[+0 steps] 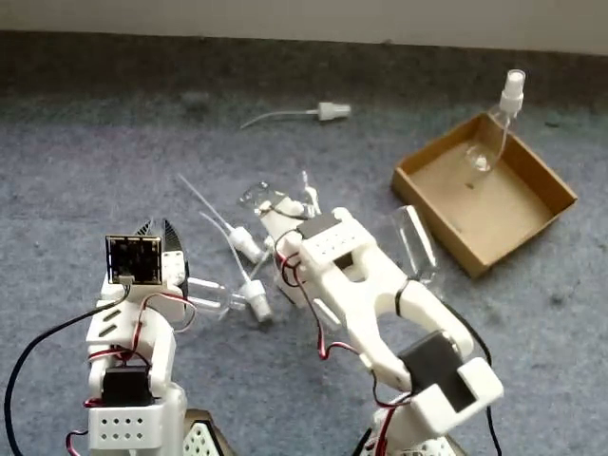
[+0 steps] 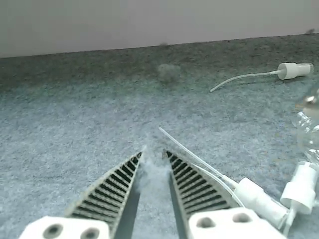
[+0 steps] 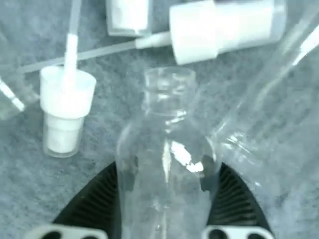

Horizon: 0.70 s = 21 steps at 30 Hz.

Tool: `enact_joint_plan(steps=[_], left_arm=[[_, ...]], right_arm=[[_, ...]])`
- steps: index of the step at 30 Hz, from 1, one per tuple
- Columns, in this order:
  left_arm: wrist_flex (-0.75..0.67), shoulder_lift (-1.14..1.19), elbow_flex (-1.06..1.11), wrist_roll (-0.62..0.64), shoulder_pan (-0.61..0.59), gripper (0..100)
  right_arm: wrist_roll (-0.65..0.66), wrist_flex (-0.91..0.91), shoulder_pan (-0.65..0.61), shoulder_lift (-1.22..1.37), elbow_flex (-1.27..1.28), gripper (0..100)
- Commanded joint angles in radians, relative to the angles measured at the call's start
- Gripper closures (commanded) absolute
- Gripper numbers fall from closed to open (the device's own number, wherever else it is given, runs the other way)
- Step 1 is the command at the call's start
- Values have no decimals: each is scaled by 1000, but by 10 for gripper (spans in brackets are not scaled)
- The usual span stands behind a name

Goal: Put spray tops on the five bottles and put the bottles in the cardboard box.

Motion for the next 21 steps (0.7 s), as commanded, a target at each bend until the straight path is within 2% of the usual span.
enact_joint_plan(steps=[1, 13, 21], left_arm=[[-28, 4, 18, -8, 28, 990], [-26, 4, 18, -8, 28, 989], [-26, 4, 18, -8, 28, 989]], right_arm=[[11, 8, 22, -206, -35, 896], [6, 219, 24, -828, -24, 896], [6, 186, 25, -1216, 271, 896]])
